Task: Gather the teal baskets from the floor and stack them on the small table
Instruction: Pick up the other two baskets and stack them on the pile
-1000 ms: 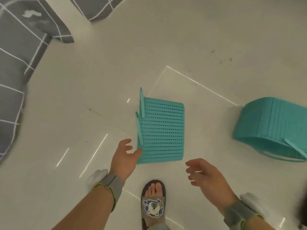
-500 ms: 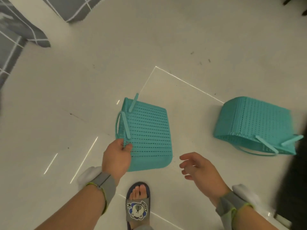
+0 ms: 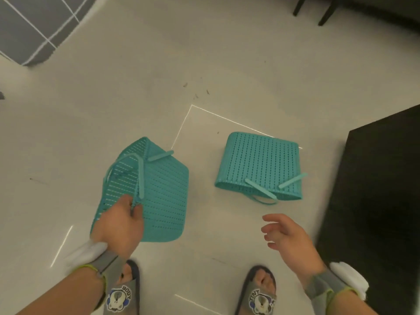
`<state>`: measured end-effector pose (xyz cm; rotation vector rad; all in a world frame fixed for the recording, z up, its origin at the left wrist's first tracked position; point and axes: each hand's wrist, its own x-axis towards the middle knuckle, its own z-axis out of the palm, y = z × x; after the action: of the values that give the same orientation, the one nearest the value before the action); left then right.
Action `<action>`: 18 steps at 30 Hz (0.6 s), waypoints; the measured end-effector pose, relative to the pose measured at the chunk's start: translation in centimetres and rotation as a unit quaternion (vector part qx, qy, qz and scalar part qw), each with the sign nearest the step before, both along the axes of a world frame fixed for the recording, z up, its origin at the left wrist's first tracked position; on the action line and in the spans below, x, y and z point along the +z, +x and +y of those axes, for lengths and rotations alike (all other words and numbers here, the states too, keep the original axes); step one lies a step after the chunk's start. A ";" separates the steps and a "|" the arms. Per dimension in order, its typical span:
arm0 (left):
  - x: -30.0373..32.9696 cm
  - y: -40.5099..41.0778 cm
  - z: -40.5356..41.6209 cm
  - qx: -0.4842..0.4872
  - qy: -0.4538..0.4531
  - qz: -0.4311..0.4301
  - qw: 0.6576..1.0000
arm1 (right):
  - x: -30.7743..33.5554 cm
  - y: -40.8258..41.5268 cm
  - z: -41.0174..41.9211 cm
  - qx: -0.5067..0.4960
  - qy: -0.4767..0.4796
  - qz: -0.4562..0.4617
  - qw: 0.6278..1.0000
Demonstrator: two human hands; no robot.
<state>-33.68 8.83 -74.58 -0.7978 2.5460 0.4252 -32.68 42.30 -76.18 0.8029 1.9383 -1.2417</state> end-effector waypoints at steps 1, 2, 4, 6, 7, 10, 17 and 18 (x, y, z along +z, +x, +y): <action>-0.6 0.4 1.7 -0.005 -0.007 -0.003 1.000 | -0.3 0.3 2.2 -0.013 0.012 -0.004 1.000; -1.4 0.6 3.6 -0.013 -0.013 -0.006 1.000 | -0.5 0.6 4.5 -0.013 0.032 -0.008 0.999; -2.2 1.0 5.7 -0.019 -0.025 -0.013 0.999 | -0.8 0.2 7.0 0.011 0.076 0.010 0.997; -3.1 1.6 8.0 -0.036 -0.035 -0.018 0.999 | -1.2 -0.9 9.1 0.054 0.120 0.020 0.991; -3.4 1.7 8.6 -0.039 -0.040 -0.014 0.998 | -1.9 -1.6 9.6 0.084 0.137 0.033 0.987; -3.7 1.6 9.5 -0.057 -0.045 -0.005 0.997 | -4.0 -4.0 10.1 0.194 0.180 0.077 0.961; -4.4 2.4 10.4 -0.051 -0.009 0.020 0.998 | -8.6 -6.9 7.8 0.446 0.285 0.132 0.838; -4.4 2.6 10.7 -0.047 0.006 0.026 0.999 | -8.5 -7.3 7.8 0.458 0.308 0.139 0.822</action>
<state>-31.05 19.57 -78.98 -0.6689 2.6140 0.4348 -39.99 50.10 -84.71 -0.1264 2.5181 -0.1277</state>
